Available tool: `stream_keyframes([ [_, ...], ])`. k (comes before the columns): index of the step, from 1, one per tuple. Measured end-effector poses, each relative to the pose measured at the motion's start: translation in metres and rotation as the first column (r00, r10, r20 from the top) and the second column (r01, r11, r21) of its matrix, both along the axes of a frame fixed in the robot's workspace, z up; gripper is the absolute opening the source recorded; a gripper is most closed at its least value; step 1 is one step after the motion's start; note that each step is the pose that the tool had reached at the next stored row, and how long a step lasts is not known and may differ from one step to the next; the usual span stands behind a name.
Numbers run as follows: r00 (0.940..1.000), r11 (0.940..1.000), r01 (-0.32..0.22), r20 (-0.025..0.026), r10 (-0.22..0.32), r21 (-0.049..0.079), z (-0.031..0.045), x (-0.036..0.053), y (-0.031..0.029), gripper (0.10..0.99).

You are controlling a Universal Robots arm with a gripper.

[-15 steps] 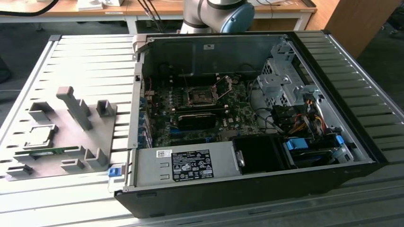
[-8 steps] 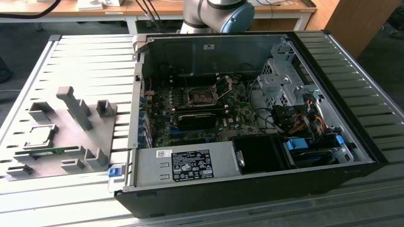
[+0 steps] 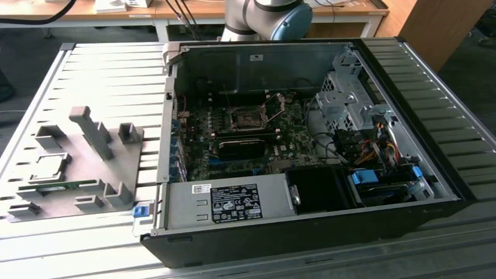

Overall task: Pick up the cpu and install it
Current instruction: 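Pick up the cpu and move it towards the insertion slot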

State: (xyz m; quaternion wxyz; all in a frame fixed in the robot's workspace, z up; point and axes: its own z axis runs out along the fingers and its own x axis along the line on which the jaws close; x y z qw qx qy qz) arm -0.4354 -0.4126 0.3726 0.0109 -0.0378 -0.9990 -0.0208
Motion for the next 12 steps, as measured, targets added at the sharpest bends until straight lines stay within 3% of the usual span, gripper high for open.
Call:
stream_keyframes([
  [5, 1.0000, 1.0000, 0.000, -0.0029, 0.000, 0.000, -0.0013, 0.0000, 0.0001, 0.106],
  [12, 1.0000, 1.0000, 0.000, -0.0030, 0.000, 0.000, -0.0040, 0.0001, 0.0000, 0.106],
])
